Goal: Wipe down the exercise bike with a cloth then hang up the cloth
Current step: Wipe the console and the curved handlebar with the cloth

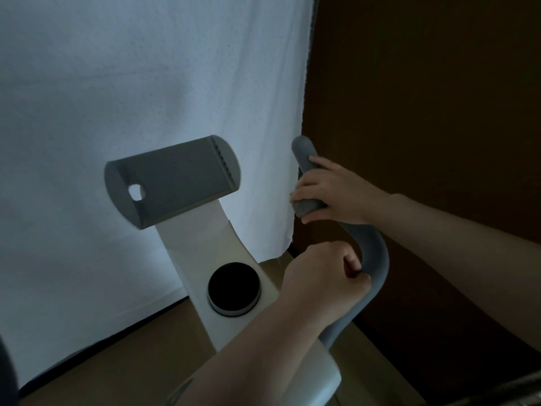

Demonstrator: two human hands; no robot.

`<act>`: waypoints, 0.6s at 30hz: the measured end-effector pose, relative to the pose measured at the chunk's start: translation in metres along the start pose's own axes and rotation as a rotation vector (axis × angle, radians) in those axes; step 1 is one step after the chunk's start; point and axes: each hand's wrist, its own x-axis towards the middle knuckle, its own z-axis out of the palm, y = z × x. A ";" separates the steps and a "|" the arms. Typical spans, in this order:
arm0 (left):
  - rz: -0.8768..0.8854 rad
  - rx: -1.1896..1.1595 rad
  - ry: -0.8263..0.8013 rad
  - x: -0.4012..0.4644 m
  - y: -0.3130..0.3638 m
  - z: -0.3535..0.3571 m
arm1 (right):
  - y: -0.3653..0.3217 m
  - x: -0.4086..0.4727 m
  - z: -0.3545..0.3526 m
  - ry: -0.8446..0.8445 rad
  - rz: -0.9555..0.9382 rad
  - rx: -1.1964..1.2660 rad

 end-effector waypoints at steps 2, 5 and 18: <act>0.005 0.008 0.002 0.001 0.001 0.000 | 0.000 0.005 -0.008 0.076 0.025 0.088; -0.001 0.003 -0.006 0.003 0.000 0.000 | 0.006 0.027 -0.020 0.308 0.139 0.172; -0.003 -0.013 -0.013 -0.001 -0.001 -0.002 | 0.007 0.009 -0.004 0.076 0.004 0.069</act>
